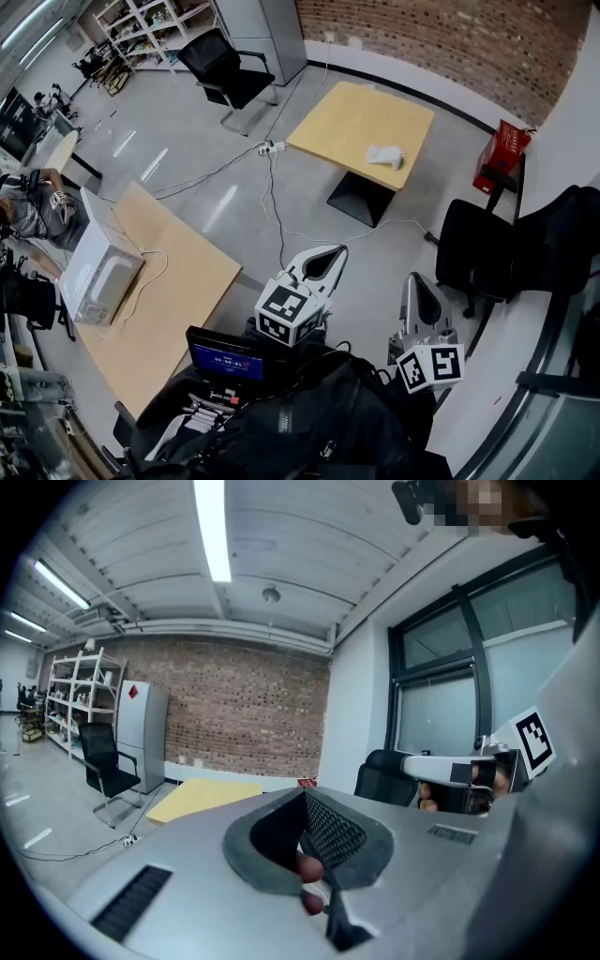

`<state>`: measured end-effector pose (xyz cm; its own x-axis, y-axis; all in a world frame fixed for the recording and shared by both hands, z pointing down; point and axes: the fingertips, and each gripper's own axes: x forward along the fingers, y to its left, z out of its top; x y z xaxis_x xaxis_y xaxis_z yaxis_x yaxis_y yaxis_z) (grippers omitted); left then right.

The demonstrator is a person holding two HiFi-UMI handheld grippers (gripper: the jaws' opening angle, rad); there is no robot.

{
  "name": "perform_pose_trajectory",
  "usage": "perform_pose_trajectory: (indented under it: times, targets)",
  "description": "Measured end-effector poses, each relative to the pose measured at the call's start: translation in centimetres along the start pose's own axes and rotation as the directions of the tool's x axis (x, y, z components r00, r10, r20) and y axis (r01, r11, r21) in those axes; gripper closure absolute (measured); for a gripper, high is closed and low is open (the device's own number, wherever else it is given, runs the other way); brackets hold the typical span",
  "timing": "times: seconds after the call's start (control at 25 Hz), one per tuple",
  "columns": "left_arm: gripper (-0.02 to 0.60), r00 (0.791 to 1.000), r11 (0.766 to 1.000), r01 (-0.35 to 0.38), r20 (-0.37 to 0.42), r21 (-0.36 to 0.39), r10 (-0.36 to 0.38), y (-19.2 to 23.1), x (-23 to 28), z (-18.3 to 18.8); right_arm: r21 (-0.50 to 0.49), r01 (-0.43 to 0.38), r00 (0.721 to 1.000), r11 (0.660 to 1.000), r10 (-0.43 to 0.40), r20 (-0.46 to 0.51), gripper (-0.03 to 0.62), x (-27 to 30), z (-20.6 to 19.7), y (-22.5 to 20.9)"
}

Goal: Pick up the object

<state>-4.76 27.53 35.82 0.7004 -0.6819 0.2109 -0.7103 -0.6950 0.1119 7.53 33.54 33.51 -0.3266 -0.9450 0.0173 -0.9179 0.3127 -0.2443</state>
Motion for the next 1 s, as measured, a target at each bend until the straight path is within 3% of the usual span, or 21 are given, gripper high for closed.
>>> perform_pose_trajectory:
  times: [0.24, 0.48, 1.0]
  targets:
    - [0.586, 1.000, 1.000, 0.004, -0.022, -0.031, -0.005, 2.1, 1.3, -0.7, 0.004, -0.004, 1.000, 1.000, 0.004, -0.026, 0.591, 2.6, -1.1, -0.1]
    - [0.586, 0.999, 0.999, 0.040, 0.006, -0.028, -0.040, 5.2, 5.1, 1.0, -0.016, 0.018, 0.999, 1.000, -0.018, -0.029, 0.591, 6.7, 0.0, -1.4]
    - [0.586, 0.996, 0.993, 0.086, 0.004, -0.076, -0.086, 14.5, 11.9, 2.9, -0.074, 0.046, 0.997, 0.996, -0.051, -0.060, 0.591, 18.2, 0.8, -2.5]
